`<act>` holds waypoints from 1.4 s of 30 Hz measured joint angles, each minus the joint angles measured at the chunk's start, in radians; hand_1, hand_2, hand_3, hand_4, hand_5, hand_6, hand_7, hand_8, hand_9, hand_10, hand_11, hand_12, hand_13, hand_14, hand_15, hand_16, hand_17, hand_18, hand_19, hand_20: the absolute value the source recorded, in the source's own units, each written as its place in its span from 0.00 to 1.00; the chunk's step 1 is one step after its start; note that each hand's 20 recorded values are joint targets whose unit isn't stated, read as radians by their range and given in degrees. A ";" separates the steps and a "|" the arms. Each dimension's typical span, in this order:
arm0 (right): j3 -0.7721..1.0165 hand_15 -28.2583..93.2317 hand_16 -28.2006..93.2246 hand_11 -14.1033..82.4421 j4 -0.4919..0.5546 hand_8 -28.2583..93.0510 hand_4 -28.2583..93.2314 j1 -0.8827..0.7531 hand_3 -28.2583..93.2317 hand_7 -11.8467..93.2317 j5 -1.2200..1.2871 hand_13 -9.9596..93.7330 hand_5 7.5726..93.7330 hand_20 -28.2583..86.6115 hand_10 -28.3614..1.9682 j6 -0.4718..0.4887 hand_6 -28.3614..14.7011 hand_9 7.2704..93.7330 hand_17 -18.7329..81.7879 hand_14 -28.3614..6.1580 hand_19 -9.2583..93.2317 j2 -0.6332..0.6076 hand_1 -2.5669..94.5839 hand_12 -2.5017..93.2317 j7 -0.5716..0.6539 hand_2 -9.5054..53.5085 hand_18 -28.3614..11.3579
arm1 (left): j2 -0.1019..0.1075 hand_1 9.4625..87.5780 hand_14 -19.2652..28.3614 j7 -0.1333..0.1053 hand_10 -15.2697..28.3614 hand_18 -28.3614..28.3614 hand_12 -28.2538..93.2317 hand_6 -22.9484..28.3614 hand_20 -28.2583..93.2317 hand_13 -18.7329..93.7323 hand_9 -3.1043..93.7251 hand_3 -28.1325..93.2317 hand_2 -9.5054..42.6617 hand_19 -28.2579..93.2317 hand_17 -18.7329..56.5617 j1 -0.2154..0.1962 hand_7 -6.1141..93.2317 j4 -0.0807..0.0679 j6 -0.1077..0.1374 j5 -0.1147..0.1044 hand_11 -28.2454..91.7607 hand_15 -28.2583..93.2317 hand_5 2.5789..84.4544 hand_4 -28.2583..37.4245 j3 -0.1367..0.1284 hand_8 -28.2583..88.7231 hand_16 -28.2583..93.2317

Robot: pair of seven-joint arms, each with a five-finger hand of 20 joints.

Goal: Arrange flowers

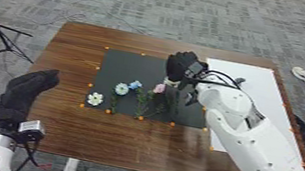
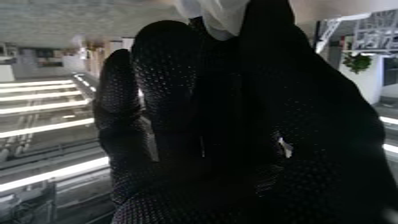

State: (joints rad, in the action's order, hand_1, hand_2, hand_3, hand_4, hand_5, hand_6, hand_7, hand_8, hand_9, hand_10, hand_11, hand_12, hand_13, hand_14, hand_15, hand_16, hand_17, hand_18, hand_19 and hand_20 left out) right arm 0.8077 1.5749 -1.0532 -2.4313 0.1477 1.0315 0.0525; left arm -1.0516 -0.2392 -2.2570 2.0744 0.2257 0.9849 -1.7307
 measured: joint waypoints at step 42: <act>0.073 0.74 0.52 0.29 0.045 0.13 0.05 -0.001 0.83 0.31 0.064 0.70 0.67 0.68 0.58 0.118 0.69 0.73 0.43 0.48 0.73 -0.076 0.46 0.20 0.070 0.00 0.15 | 0.004 0.22 0.76 0.009 0.63 0.72 0.35 0.43 0.35 0.48 0.50 0.81 0.13 0.27 0.25 0.009 0.25 -0.002 -0.015 0.003 0.39 0.37 0.56 0.15 0.007 0.18 0.25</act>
State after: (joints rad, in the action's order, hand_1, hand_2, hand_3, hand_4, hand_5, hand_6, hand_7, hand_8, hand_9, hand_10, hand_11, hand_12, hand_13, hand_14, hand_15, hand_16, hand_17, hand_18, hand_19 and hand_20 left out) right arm 0.8811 1.6204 -1.0539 -2.3673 0.2656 0.9558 0.1222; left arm -1.0478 -0.2306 -2.2479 2.0727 0.2105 0.9874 -1.7233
